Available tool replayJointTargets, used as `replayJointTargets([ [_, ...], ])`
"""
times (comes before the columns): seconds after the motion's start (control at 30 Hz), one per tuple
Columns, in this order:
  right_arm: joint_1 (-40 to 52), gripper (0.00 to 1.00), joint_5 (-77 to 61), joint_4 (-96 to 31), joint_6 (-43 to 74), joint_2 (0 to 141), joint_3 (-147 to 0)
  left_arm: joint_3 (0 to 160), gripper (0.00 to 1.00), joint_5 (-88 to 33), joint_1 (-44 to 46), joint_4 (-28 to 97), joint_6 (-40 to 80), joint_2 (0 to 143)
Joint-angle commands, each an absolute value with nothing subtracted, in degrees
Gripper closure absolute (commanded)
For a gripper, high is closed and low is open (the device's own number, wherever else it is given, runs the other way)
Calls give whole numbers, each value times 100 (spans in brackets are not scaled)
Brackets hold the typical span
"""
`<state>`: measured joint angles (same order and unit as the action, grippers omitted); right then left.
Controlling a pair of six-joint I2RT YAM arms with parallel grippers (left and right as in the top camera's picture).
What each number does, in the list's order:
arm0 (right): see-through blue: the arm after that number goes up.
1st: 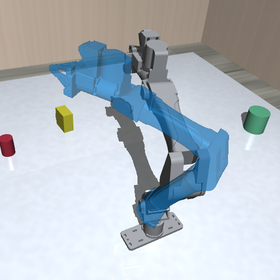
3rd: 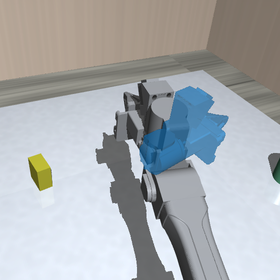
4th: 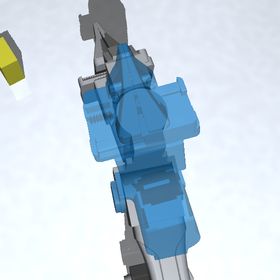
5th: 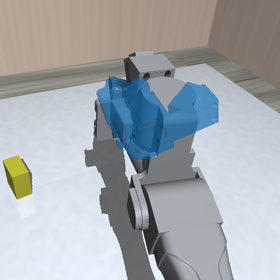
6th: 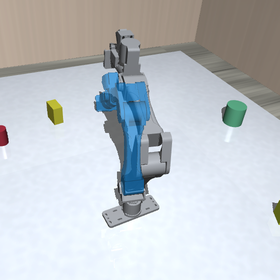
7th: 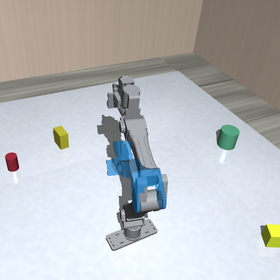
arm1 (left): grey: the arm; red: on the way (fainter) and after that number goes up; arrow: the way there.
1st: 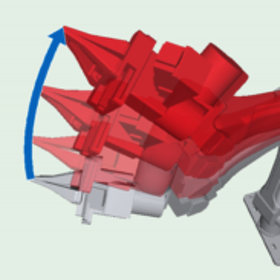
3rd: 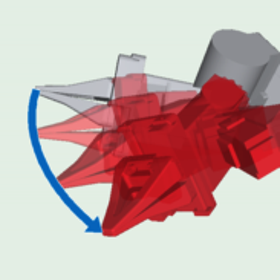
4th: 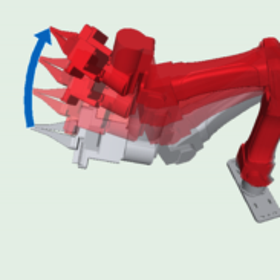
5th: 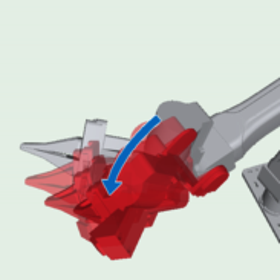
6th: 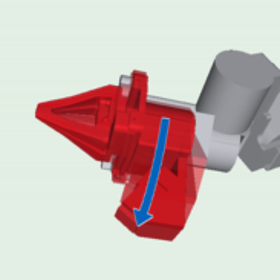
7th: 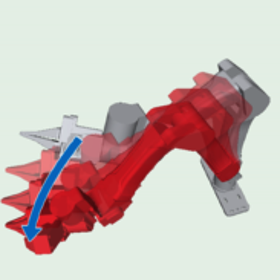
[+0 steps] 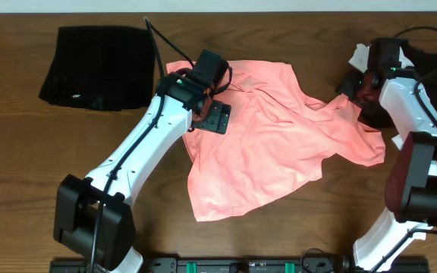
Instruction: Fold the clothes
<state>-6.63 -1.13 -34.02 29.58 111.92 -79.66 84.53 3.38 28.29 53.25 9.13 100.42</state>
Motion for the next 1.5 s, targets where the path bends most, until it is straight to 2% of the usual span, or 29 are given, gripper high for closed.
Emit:
replayJointTargets([
  [0.0,-738,38,-294,-3288,3129,11360,-8007,8490,2,344,2834,5356,864,10036],
  [0.53,-727,89,21,-2349,2766,11618,-8003,8486,2,344,2832,5358,864,10036],
  [0.6,-729,98,21,-2156,2596,11616,-8003,8486,2,346,2834,5354,864,10036],
  [0.83,-895,99,21,-1688,2565,11452,-8009,8486,2,346,2832,5356,864,10036],
  [1.2,-1411,99,515,-1870,2609,11037,-8009,8486,2,346,2832,5352,864,10044],
  [1.23,-1424,86,460,-1861,2536,11037,-8009,8486,2,344,2834,5352,864,10053],
  [1.3,-1424,30,325,-1824,2176,11037,-8009,8486,2,344,2832,5352,867,10079],
  [1.37,-1426,1,309,-1896,1907,11034,-8014,8486,2,346,2834,5352,864,10112],
  [1.47,-1496,1,405,-2220,1900,11024,-8014,8486,2,344,2834,5354,867,10169],
])
